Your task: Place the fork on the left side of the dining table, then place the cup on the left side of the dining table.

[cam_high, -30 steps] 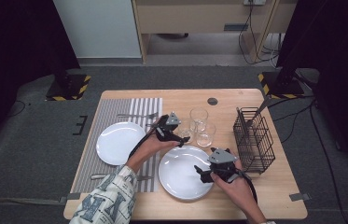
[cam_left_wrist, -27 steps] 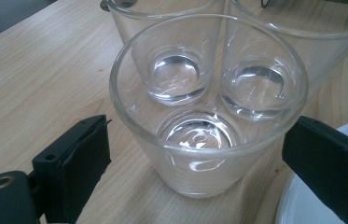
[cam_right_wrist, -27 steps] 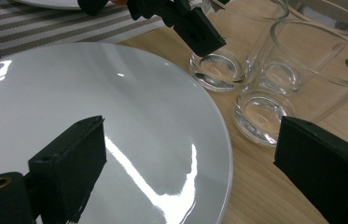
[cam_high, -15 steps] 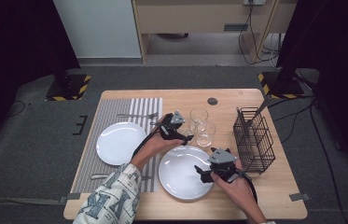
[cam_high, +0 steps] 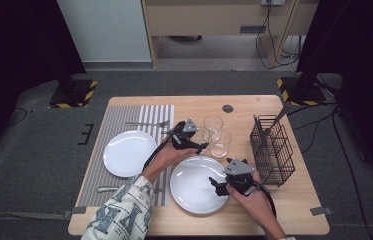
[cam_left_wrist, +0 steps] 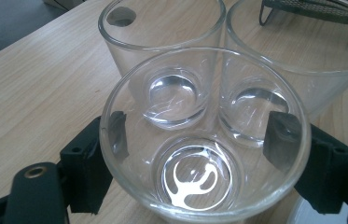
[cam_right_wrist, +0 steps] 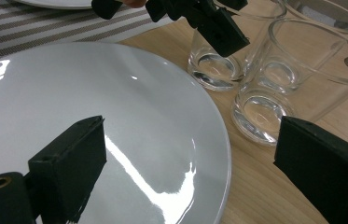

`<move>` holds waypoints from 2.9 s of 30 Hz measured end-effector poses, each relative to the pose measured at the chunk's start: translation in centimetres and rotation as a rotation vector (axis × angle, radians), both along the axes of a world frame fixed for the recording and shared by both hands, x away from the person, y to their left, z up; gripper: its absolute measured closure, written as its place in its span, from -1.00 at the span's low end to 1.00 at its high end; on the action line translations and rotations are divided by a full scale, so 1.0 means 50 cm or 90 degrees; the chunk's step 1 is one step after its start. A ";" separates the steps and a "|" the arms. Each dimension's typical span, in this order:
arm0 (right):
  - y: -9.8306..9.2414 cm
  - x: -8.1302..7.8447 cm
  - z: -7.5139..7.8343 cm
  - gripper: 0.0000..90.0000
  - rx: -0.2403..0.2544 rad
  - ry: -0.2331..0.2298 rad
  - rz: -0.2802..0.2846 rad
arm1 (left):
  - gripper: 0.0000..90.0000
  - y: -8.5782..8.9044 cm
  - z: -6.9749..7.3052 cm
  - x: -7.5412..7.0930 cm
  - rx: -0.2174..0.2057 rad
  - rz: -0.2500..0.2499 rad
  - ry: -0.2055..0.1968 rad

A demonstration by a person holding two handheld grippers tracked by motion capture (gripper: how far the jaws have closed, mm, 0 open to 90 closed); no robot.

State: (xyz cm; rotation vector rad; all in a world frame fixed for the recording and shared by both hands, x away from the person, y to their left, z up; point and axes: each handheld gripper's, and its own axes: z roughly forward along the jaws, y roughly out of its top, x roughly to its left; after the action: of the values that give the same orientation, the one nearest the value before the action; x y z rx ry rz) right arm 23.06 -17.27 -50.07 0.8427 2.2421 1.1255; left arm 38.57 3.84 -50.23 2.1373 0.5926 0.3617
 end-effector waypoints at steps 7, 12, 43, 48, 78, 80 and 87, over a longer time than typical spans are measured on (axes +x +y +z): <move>0.002 0.000 -0.001 -0.80 -0.001 0.001 0.001 | -0.59 0.014 0.001 -0.005 0.003 -0.001 0.003; 0.004 0.000 -0.002 -0.80 -0.002 0.002 0.002 | -0.59 0.033 0.002 -0.008 0.005 0.005 0.005; -0.002 0.000 -0.001 -0.80 0.002 0.003 -0.001 | -0.55 0.038 -0.001 0.006 0.012 0.037 0.013; 0.000 -0.001 -0.001 -0.80 0.001 0.004 0.000 | -0.55 0.042 0.014 0.000 0.007 0.030 0.010; 0.000 0.001 -0.003 -0.80 0.001 0.003 -0.002 | -0.55 0.098 0.054 -0.008 -0.011 0.040 0.005; 0.000 0.001 -0.003 -0.80 0.001 0.003 -0.003 | -0.55 0.100 0.055 -0.009 -0.011 0.040 0.005; 0.002 0.000 -0.003 -0.80 -0.001 0.002 -0.001 | -0.55 0.119 0.064 -0.021 -0.008 0.049 0.001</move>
State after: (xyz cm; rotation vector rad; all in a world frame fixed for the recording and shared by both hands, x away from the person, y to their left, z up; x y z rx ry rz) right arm 23.08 -17.17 -50.22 0.8459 2.2447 1.1219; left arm 37.49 9.80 -47.00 2.1071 0.6770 0.3980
